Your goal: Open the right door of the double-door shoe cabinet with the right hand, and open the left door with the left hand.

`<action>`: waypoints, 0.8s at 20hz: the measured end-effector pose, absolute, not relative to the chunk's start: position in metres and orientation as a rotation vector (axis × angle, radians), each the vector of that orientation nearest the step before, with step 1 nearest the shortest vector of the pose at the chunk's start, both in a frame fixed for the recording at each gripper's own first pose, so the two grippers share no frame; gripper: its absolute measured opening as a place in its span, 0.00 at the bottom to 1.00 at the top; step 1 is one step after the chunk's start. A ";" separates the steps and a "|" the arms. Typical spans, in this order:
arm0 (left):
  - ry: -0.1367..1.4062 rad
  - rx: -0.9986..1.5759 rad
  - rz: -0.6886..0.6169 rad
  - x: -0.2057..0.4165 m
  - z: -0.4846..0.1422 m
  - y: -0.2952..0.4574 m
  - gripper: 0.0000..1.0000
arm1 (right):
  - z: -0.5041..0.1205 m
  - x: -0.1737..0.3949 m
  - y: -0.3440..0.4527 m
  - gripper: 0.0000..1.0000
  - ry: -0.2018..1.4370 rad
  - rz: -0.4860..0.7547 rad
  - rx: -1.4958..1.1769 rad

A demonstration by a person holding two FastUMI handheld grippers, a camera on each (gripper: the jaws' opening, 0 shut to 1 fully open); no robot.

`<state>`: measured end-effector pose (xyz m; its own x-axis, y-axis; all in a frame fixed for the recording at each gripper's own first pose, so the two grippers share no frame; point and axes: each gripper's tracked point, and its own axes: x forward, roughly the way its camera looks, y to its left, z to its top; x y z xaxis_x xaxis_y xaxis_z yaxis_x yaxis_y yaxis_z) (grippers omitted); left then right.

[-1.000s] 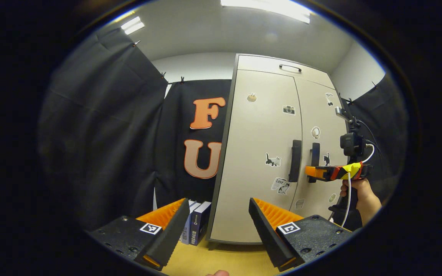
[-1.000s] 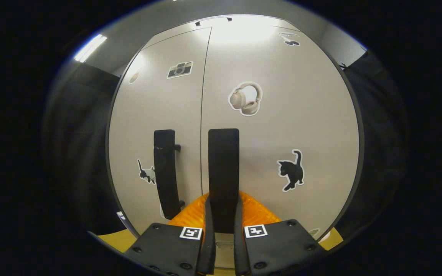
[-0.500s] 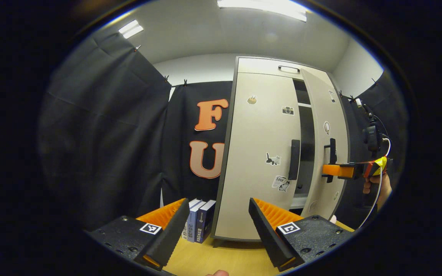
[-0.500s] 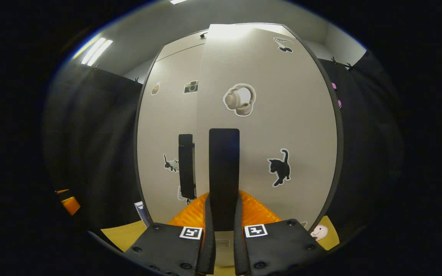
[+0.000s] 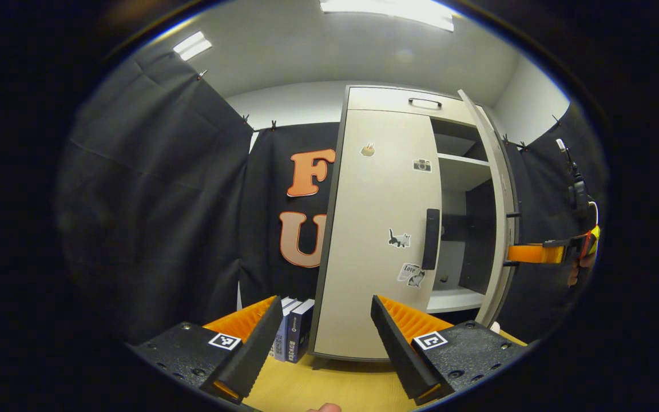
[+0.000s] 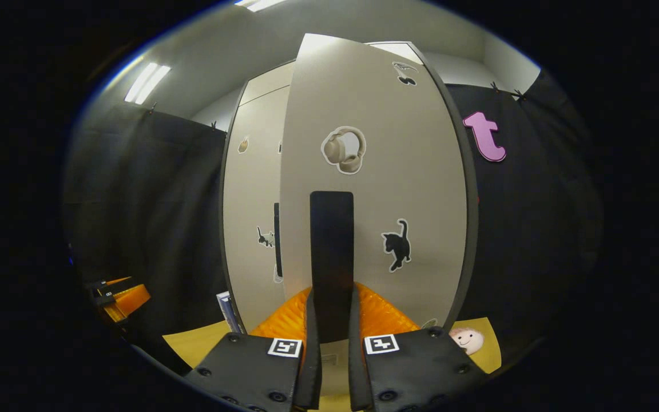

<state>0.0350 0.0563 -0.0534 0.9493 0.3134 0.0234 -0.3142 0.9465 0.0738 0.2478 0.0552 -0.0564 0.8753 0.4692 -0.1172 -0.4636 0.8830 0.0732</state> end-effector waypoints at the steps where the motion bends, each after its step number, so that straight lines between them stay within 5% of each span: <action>1: -0.010 0.080 0.313 0.038 -0.055 0.053 0.94 | -0.055 0.243 0.046 0.27 0.129 0.490 0.041; 16: -0.038 0.045 0.172 0.080 -0.054 0.008 0.94 | -0.045 0.217 -0.036 0.25 0.081 0.345 0.051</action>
<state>0.0805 0.0077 -0.0535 0.9845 0.1700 0.0421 -0.1718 0.9843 0.0418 0.2169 -0.0361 -0.0454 0.9380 0.3395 -0.0702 -0.3354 0.9399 0.0636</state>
